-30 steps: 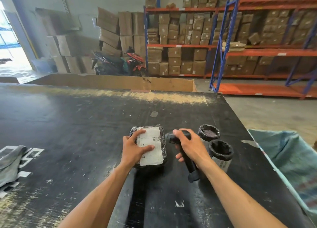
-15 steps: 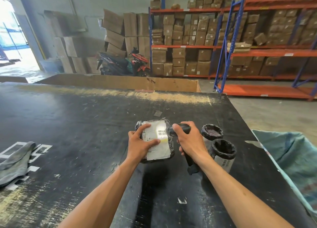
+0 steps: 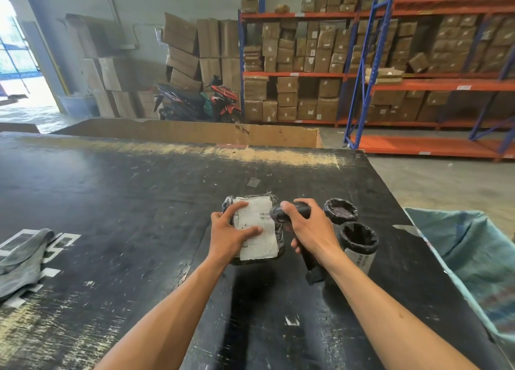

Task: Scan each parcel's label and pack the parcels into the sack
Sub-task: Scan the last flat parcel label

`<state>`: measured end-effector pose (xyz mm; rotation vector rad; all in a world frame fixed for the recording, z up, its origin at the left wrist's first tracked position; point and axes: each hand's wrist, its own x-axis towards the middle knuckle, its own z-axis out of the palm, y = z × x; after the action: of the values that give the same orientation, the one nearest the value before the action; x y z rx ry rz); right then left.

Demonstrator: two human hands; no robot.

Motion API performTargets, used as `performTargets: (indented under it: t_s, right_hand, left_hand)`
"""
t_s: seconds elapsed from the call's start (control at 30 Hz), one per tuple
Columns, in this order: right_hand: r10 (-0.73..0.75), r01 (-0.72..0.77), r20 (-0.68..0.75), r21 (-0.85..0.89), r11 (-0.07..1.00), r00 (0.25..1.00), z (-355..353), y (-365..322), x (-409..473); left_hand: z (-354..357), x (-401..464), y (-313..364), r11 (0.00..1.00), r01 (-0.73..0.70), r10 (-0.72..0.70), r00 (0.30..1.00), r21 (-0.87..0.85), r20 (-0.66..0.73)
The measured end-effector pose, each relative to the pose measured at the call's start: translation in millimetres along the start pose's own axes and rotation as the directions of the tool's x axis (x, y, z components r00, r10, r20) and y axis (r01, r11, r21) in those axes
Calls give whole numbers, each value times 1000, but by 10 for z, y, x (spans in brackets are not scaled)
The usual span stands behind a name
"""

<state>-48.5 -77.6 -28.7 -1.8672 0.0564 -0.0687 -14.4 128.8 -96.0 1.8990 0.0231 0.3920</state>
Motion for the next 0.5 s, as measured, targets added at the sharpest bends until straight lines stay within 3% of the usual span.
performTargets:
  t_s: [0.5]
  right_hand:
    - [112, -113, -14, -30, 993, 994, -56, 348, -115]
  left_hand:
    - [120, -12, -65, 1000, 24, -24, 1000, 2, 12]
